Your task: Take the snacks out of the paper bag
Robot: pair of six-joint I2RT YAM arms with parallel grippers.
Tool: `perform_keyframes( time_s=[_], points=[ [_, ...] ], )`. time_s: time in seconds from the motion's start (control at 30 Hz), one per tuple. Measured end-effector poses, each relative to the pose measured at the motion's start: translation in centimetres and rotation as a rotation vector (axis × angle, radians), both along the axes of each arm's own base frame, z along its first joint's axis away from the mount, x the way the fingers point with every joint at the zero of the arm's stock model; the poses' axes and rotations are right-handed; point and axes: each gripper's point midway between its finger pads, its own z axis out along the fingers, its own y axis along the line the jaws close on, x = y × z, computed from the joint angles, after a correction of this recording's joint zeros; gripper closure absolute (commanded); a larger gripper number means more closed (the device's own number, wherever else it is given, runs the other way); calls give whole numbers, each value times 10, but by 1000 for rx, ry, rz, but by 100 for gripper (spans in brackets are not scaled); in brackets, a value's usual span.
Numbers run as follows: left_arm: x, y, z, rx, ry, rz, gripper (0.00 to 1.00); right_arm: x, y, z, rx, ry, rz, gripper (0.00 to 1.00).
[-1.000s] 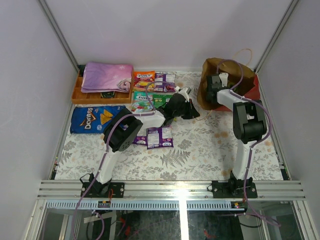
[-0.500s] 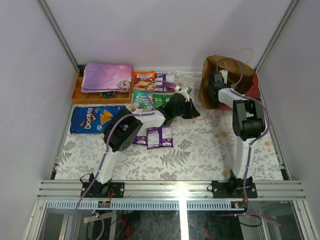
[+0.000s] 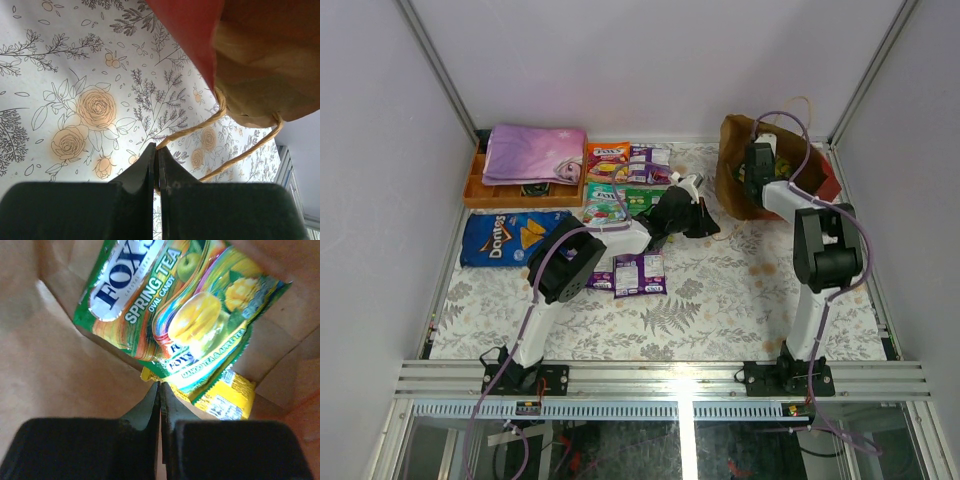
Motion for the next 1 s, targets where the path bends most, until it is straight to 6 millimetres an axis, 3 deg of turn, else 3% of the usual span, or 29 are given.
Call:
perform_keyframes(
  time_s=[0.37, 0.4, 0.47, 0.5, 0.57, 0.67, 0.8, 1.0],
  points=[
    [1, -1, -7, 8, 9, -1, 100, -13, 30, 124, 1, -277, 125, 100],
    [1, -1, -7, 7, 10, -3, 100, -15, 32, 133, -1, -294, 137, 94],
    [0, -1, -7, 7, 10, -4, 100, -16, 37, 143, -1, -307, 167, 64],
    [0, -1, -7, 7, 11, -5, 100, -16, 41, 144, -3, -294, 195, 50],
    [0, -2, -7, 6, 11, -6, 100, -17, 49, 140, -22, -241, 266, 33],
    [0, -2, -7, 6, 11, -7, 100, -16, 70, 124, -96, -131, 385, 30],
    [0, -2, -7, 6, 12, -8, 100, -26, 105, 82, -188, 31, 531, 30],
    [-3, 0, -17, 23, 40, -4, 100, -30, 75, 48, -424, 191, 508, 28]
  ],
)
